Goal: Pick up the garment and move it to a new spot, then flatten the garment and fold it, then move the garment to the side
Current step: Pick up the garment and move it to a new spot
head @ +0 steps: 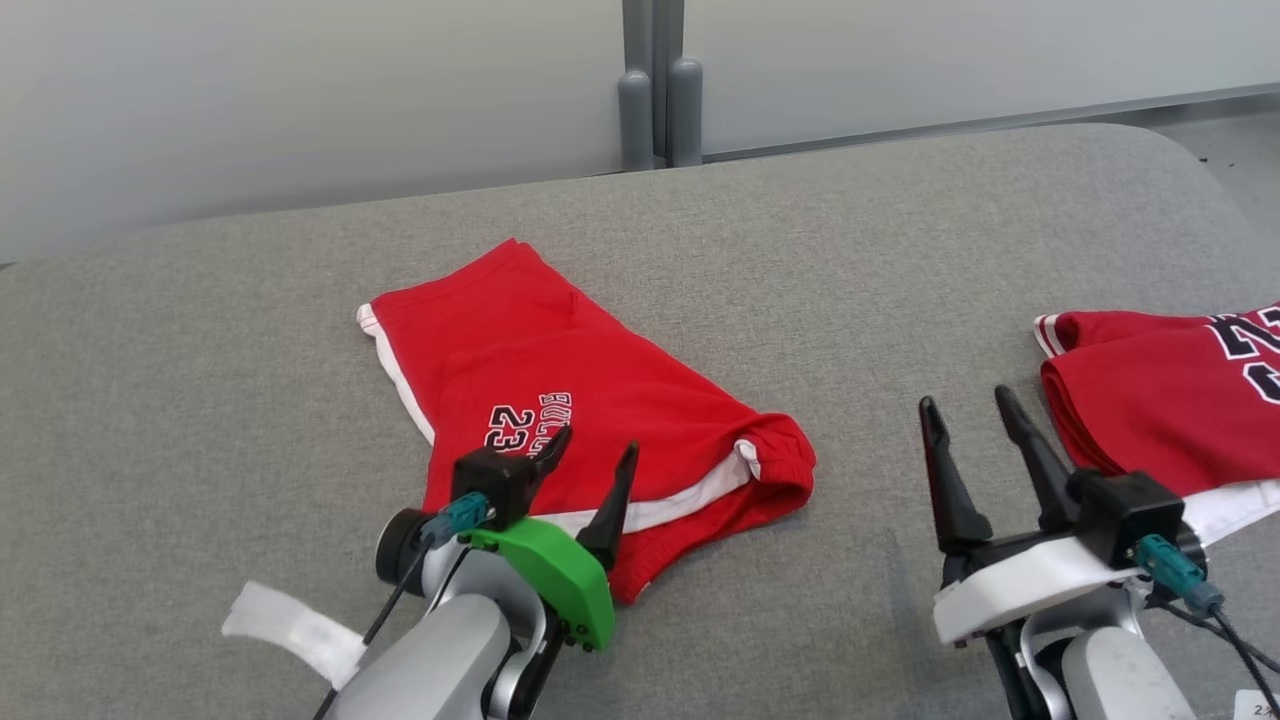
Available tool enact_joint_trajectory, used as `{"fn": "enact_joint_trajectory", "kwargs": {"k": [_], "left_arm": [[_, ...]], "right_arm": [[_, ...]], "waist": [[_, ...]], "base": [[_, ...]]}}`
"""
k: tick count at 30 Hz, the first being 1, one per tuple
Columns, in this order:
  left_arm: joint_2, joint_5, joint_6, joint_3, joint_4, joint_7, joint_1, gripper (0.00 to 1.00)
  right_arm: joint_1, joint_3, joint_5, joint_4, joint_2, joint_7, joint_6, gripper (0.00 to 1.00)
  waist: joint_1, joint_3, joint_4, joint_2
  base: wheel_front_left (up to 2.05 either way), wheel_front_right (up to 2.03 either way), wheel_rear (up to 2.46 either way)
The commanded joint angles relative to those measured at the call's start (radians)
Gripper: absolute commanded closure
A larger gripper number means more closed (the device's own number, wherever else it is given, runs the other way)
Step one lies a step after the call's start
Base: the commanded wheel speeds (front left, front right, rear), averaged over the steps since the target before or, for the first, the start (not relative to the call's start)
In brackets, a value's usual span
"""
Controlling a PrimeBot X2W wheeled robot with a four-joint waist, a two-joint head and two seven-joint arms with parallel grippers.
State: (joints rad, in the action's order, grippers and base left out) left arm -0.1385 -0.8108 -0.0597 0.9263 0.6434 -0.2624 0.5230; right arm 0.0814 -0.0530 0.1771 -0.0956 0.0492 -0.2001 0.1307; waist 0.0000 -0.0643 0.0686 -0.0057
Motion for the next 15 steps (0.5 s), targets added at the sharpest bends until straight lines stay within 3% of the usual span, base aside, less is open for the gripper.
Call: {"fn": "enact_joint_trajectory", "kwargs": {"k": [1, 8, 15], "left_arm": [[-0.019, 0.018, -0.015, -0.025, -0.031, -0.002, -0.043, 0.0], [-0.099, 0.104, -0.077, -0.18, -0.232, -0.002, -0.196, 0.0], [-0.137, 0.164, -0.12, -0.289, -0.378, -0.003, -0.319, 0.0]], "right_arm": [[-0.018, -0.016, 0.006, -0.007, 0.003, 0.006, 0.0, 0.0], [-0.052, -0.127, 0.045, -0.066, 0.003, 0.009, 0.0, 0.0], [-0.052, -0.182, 0.079, -0.172, 0.003, -0.016, 0.0, 0.0]], "waist": [[0.0, 0.012, -0.013, 0.0057], [0.0, 0.028, -0.058, 0.0057], [0.0, 0.048, -0.114, 0.0057]], "base": [[0.0, 0.0, 0.0], [0.0, 0.0, 0.0], [0.0, 0.0, 0.0]]}}
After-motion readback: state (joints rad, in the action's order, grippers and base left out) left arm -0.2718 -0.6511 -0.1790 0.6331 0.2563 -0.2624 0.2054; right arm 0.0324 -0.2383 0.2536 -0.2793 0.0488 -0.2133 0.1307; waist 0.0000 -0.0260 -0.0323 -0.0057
